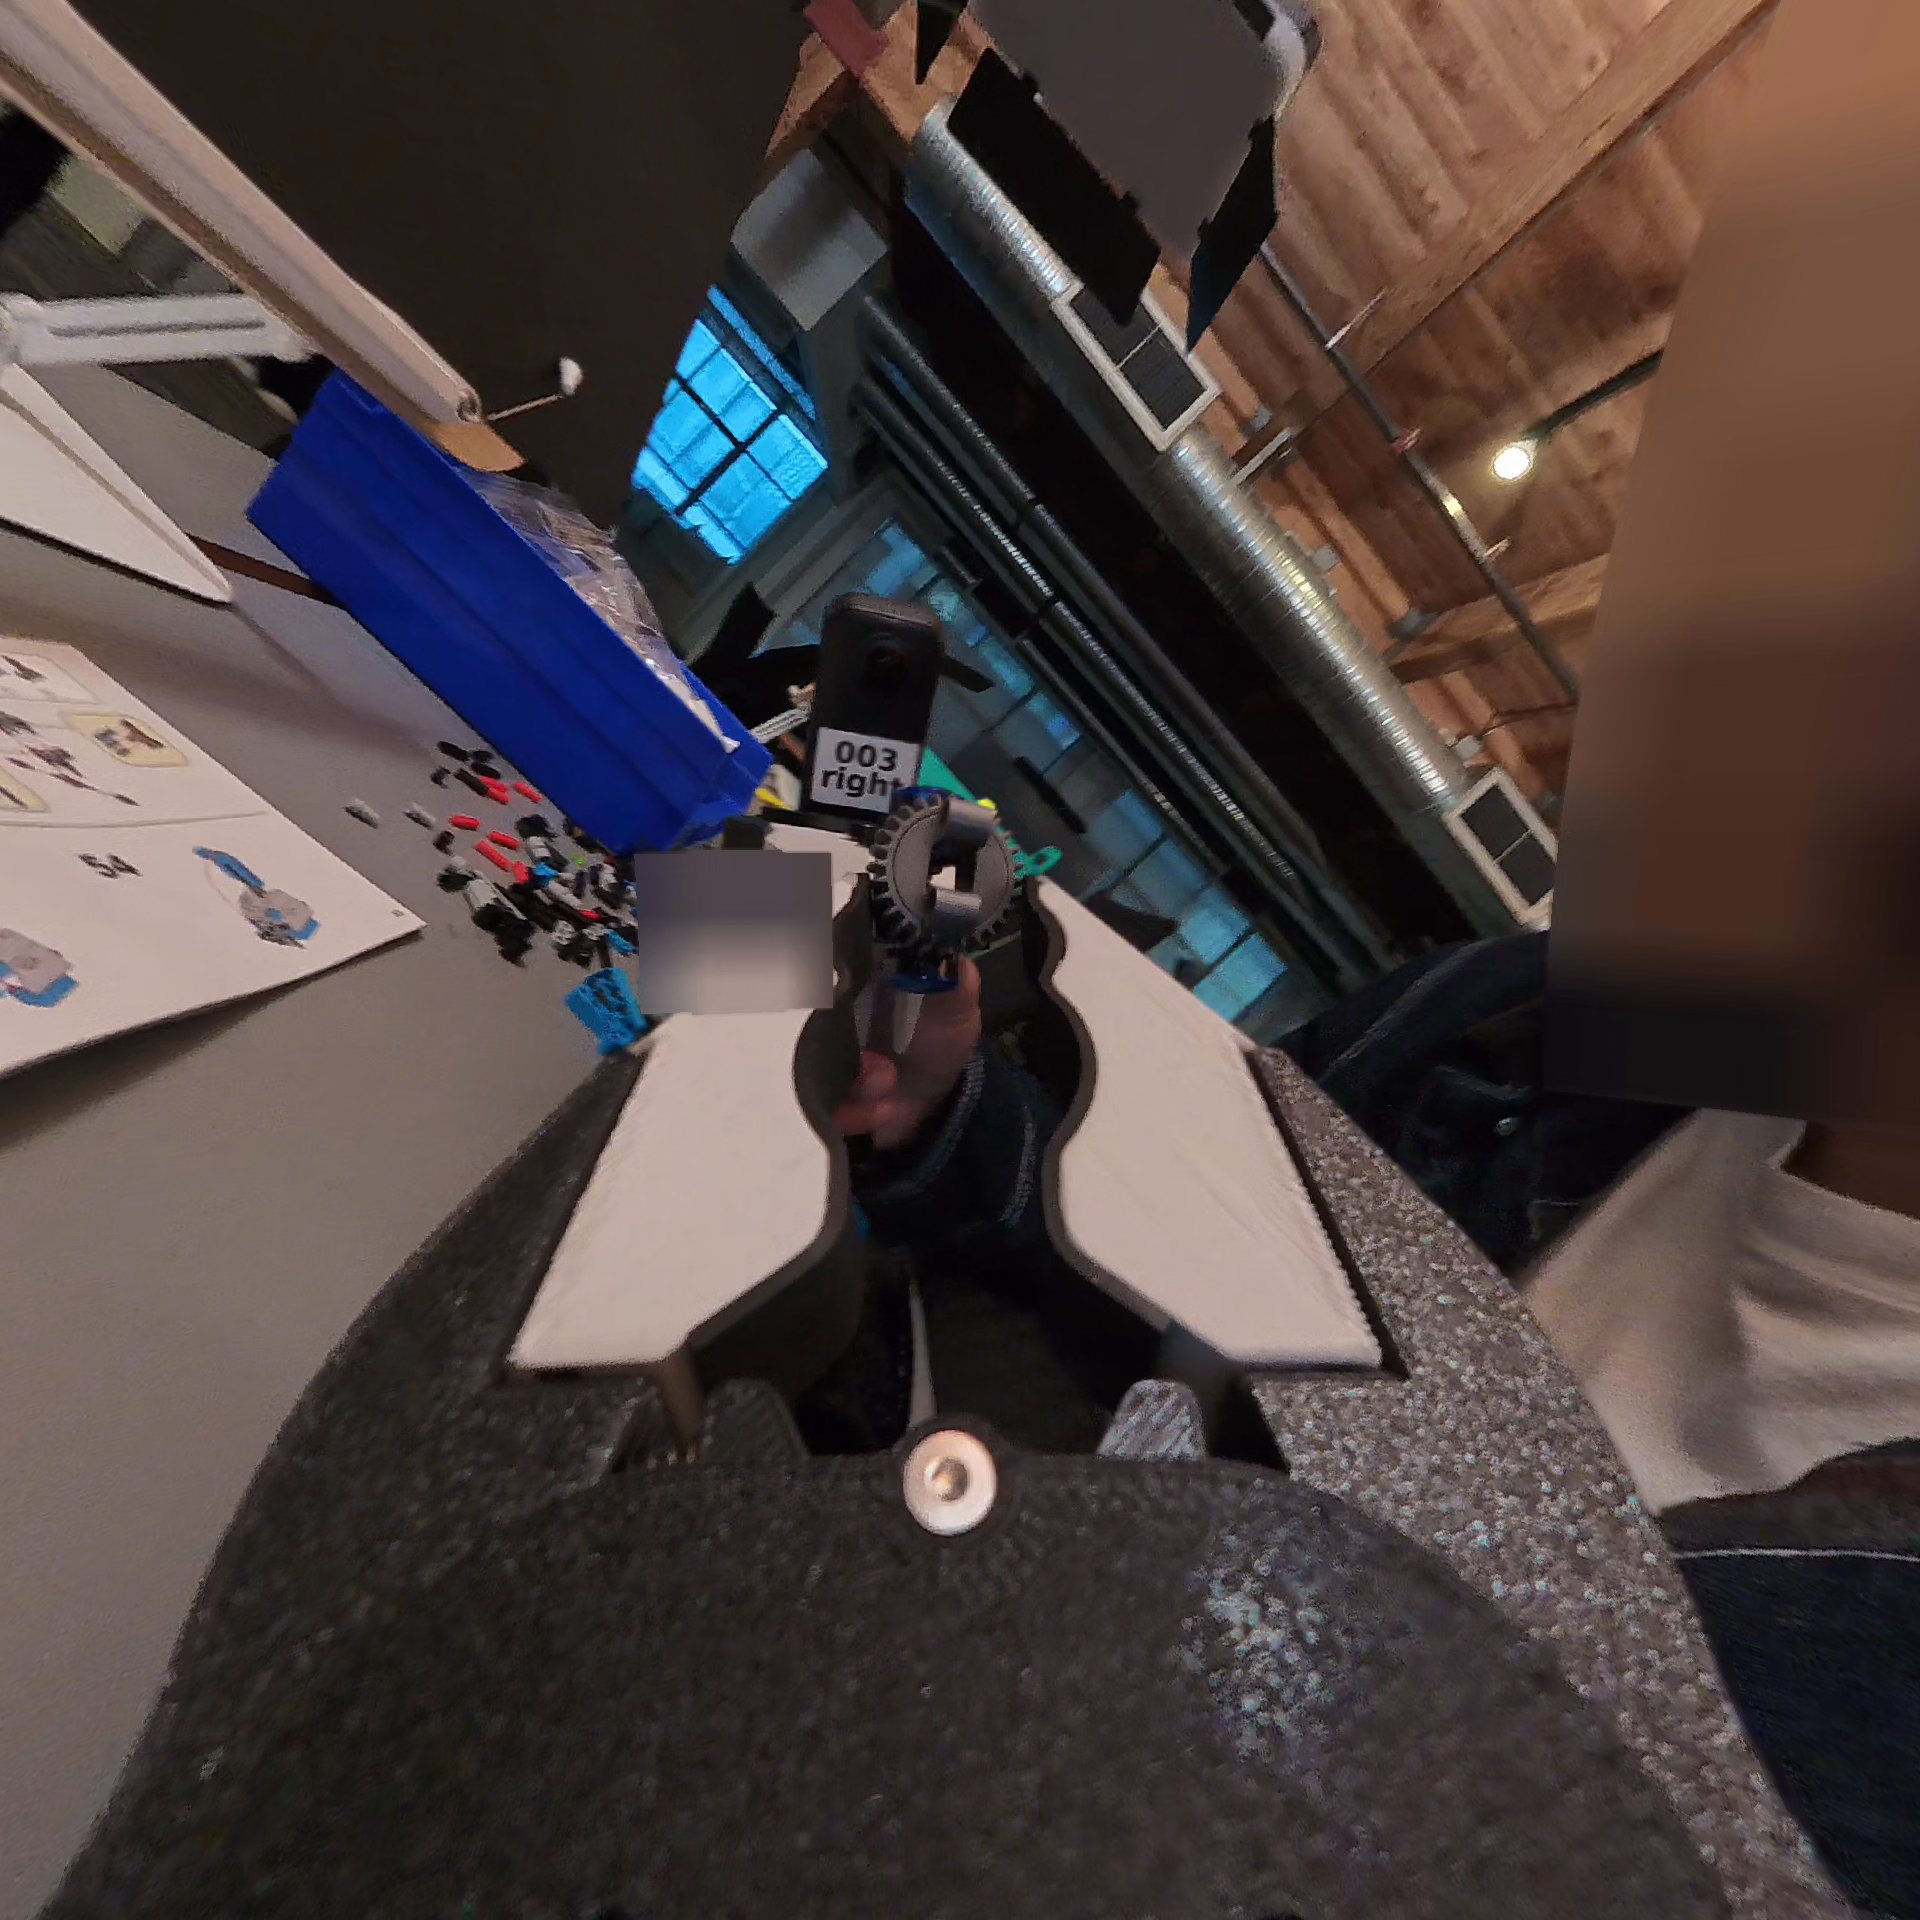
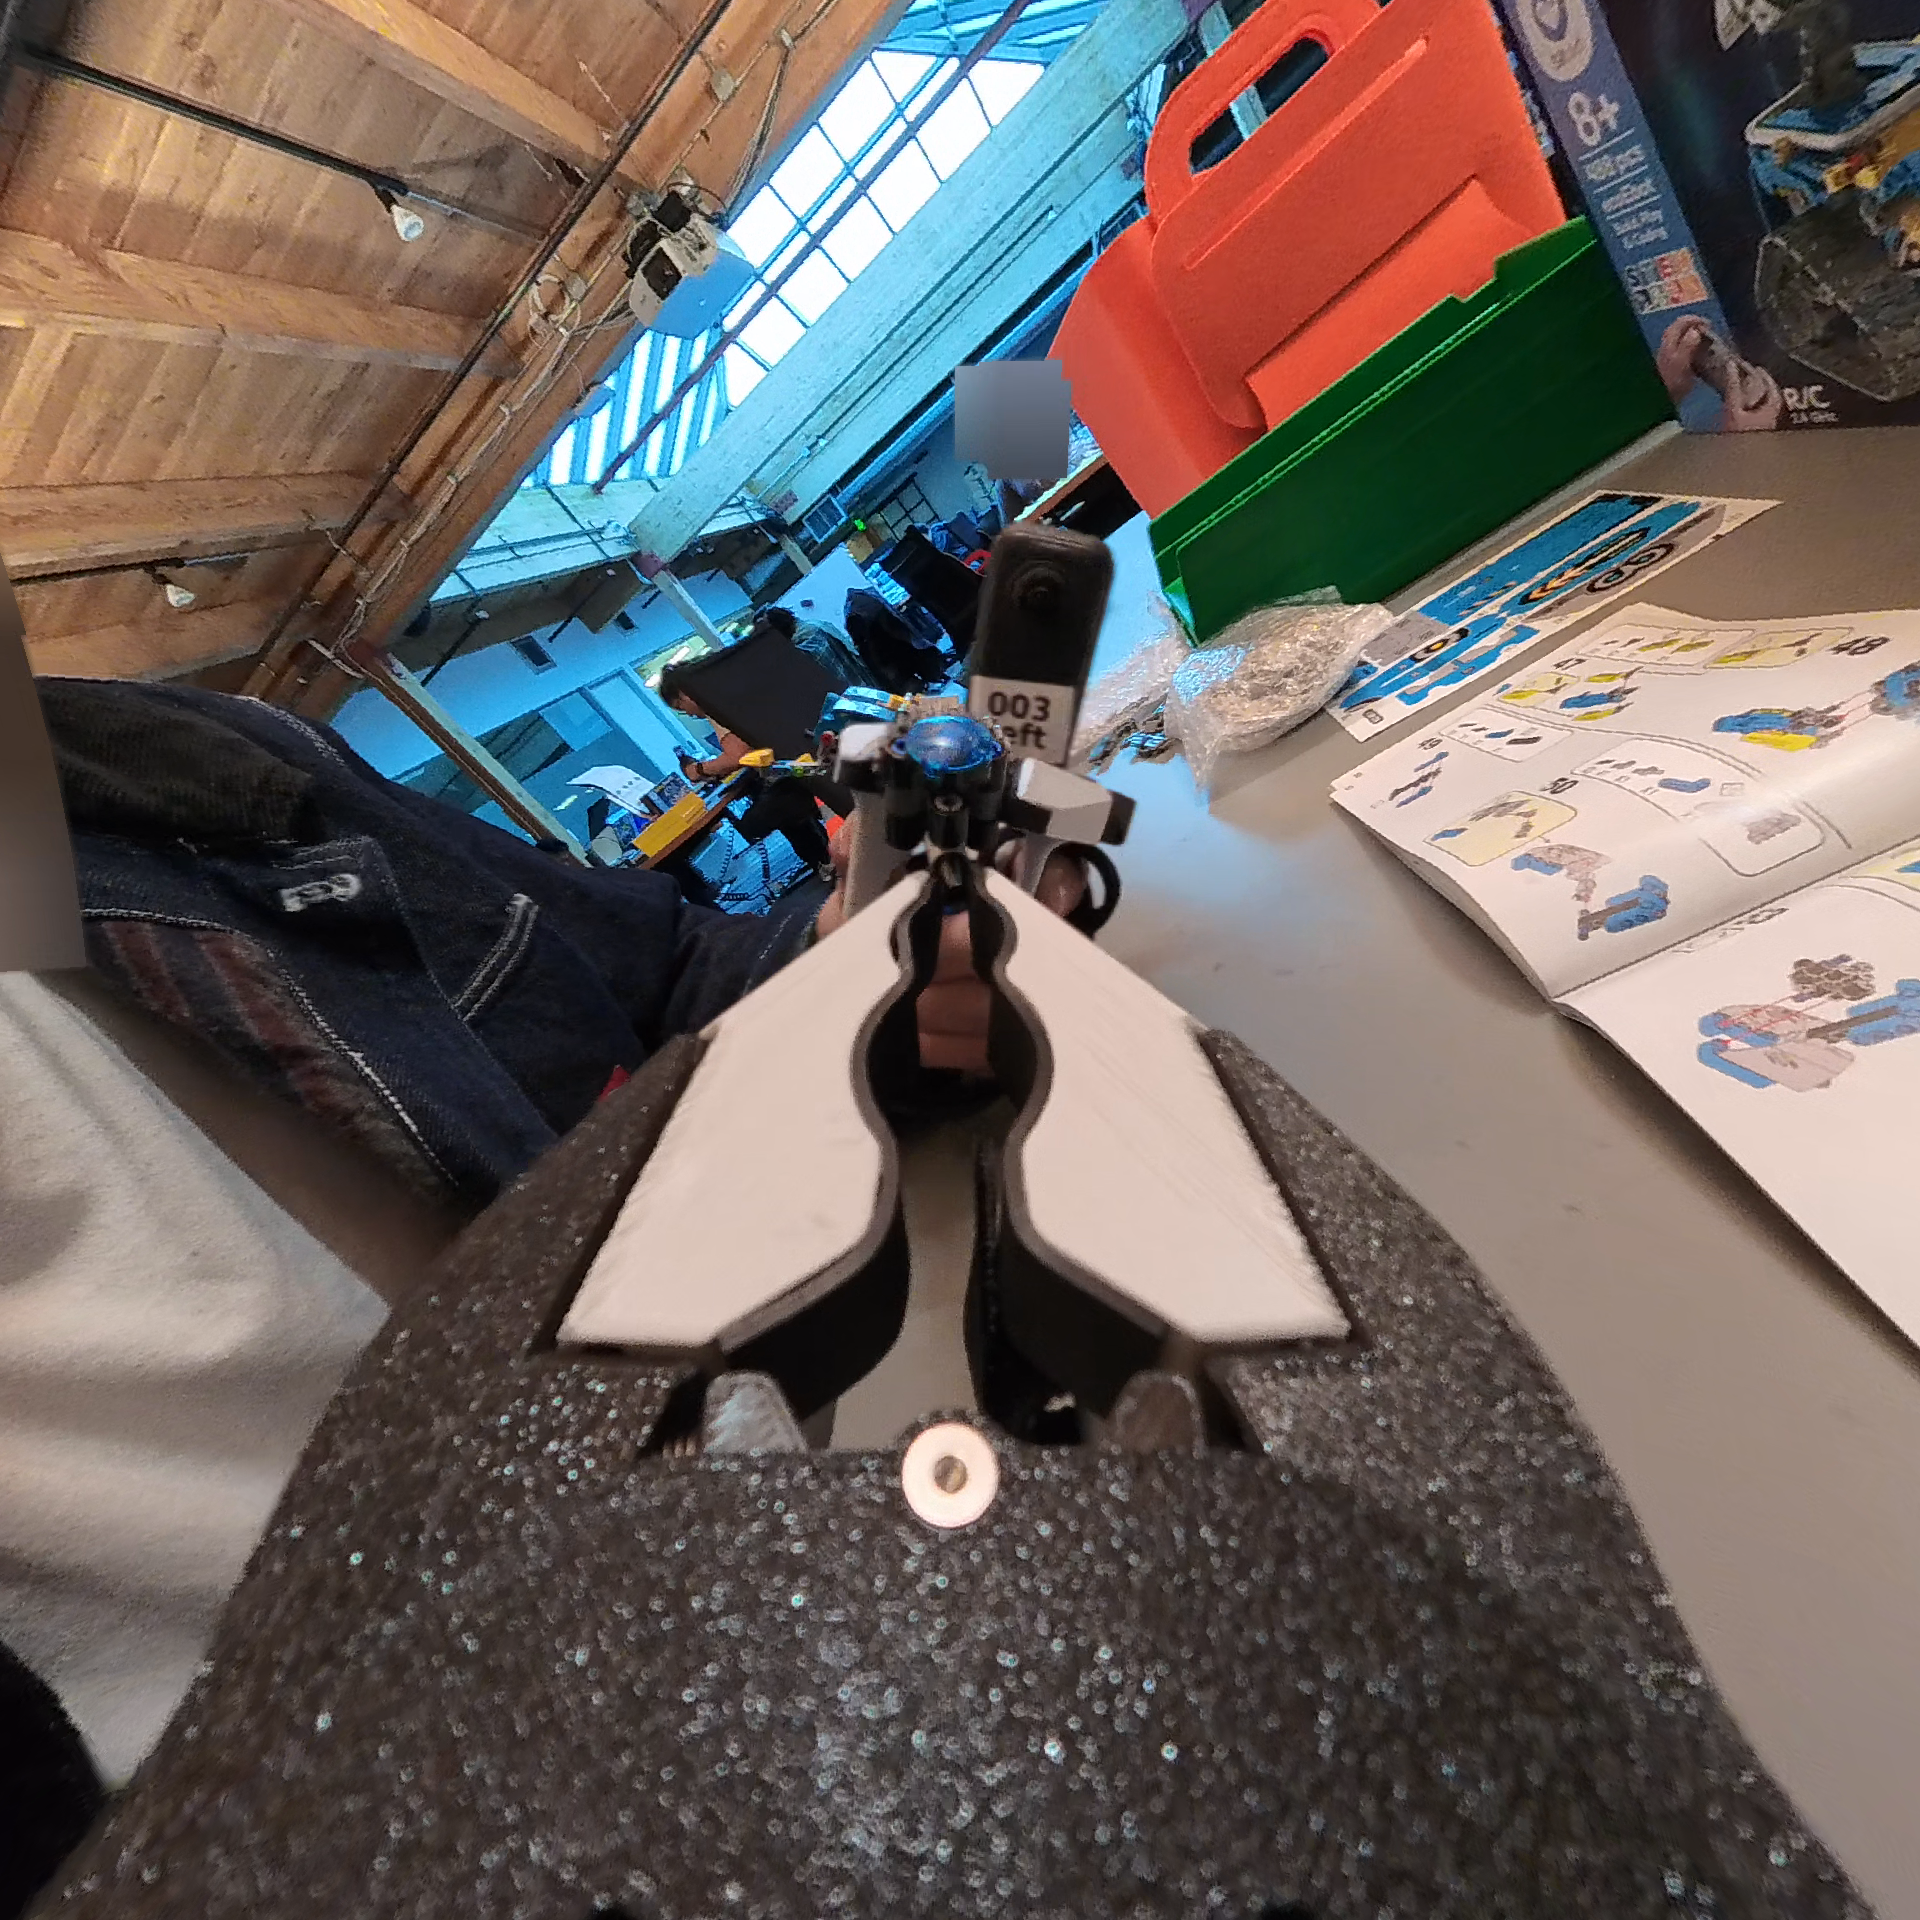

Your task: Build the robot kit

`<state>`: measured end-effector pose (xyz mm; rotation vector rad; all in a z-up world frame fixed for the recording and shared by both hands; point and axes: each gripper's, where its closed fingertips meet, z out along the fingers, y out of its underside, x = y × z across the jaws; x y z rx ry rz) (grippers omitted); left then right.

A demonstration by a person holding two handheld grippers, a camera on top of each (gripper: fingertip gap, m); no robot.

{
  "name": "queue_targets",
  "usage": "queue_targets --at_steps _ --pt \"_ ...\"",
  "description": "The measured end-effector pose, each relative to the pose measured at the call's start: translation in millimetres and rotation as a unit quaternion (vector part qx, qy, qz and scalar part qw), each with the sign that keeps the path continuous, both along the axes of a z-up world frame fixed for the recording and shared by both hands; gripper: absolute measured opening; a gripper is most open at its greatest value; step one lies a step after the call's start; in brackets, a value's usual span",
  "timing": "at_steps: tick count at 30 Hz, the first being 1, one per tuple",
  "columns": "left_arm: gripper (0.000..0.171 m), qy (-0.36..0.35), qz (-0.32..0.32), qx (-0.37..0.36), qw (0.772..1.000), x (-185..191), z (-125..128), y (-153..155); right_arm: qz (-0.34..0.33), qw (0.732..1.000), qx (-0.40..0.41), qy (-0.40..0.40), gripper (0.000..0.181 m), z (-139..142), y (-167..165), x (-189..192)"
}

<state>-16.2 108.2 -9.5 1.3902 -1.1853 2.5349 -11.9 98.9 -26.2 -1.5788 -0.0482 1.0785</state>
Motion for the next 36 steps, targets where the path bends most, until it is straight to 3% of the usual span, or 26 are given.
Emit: queue_targets --at_steps 10,26,36 --pt "0.027 0.0 0.024 0.046 0.999 2 -3 0 -0.016 0.999 -0.006 -0.031 0.004 -5 2 2" --pt "0.028 0.014 0.013 0.036 0.999 3 -7 -1 -0.013 1.0 0.0 0.021 0.008 0 2 9" --pt "0.028 0.023 0.006 0.029 0.999 4 -9 0 -0.004 1.0 -0.013 -0.006 0.005 -8 2 4"
